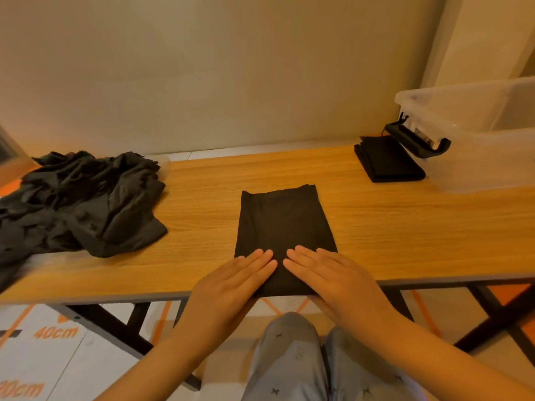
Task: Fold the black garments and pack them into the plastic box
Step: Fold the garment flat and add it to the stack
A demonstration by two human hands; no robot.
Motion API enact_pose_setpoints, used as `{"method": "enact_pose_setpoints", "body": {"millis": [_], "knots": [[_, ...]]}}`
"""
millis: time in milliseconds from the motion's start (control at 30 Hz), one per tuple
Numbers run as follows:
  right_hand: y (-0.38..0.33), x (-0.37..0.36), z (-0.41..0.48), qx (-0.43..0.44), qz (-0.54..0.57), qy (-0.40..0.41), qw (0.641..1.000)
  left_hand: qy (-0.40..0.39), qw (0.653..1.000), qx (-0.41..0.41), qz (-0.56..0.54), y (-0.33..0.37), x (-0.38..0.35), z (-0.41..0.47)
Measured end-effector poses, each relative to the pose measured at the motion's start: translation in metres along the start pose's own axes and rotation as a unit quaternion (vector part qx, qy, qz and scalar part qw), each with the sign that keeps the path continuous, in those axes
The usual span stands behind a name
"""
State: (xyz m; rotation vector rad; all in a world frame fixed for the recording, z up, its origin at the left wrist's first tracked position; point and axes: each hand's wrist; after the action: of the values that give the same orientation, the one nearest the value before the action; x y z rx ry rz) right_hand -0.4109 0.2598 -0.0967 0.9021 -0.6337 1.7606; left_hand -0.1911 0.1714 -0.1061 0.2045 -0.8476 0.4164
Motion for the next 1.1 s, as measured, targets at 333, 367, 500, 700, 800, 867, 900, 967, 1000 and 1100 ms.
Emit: {"method": "enact_pose_setpoints", "body": {"millis": [333, 367, 500, 700, 800, 867, 900, 967, 1000, 1100], "knots": [[0.023, 0.043, 0.024, -0.174, 0.201, 0.018, 0.964, 0.027, 0.961, 0.171, -0.216, -0.008, 0.038, 0.022], [0.027, 0.046, 0.034, -0.214, 0.236, 0.017, 0.948, 0.033, 0.944, 0.220, -0.245, -0.010, 0.040, 0.034], [0.057, 0.041, 0.089, -0.324, 0.304, 0.033, 0.895, 0.029, 0.867, 0.384, -0.317, -0.038, 0.035, 0.088], [0.103, -0.010, 0.139, -0.424, 0.224, -0.043, 0.876, -0.058, 0.835, 0.489, -0.245, -0.084, -0.010, 0.130], [0.108, -0.031, 0.137, -0.437, 0.172, -0.032, 0.882, -0.054, 0.847, 0.490, -0.199, -0.092, -0.025, 0.128], [0.106, -0.035, 0.134, -0.423, 0.130, -0.019, 0.897, -0.039, 0.864, 0.475, -0.162, -0.094, -0.031, 0.125], [0.104, -0.036, 0.131, -0.416, 0.110, -0.016, 0.902, -0.033, 0.873, 0.466, -0.143, -0.095, -0.032, 0.124], [0.101, -0.037, 0.127, -0.415, 0.076, -0.004, 0.907, -0.029, 0.884, 0.451, -0.120, -0.095, -0.033, 0.123], [0.098, -0.037, 0.124, -0.414, 0.058, 0.003, 0.908, -0.032, 0.887, 0.446, -0.115, -0.095, -0.034, 0.123], [0.092, -0.038, 0.118, -0.385, -0.012, 0.013, 0.923, -0.040, 0.900, 0.422, -0.096, -0.091, -0.035, 0.123]]}}
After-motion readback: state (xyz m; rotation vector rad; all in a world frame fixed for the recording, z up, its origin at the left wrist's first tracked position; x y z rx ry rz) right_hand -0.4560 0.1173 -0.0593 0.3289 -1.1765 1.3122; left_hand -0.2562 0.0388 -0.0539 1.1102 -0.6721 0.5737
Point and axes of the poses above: each hand's wrist, its own z-axis towards the middle knuckle, its own x-axis out of the back of the hand, y = z × x, and after that the axes turned 13 degrees about y, right-handed
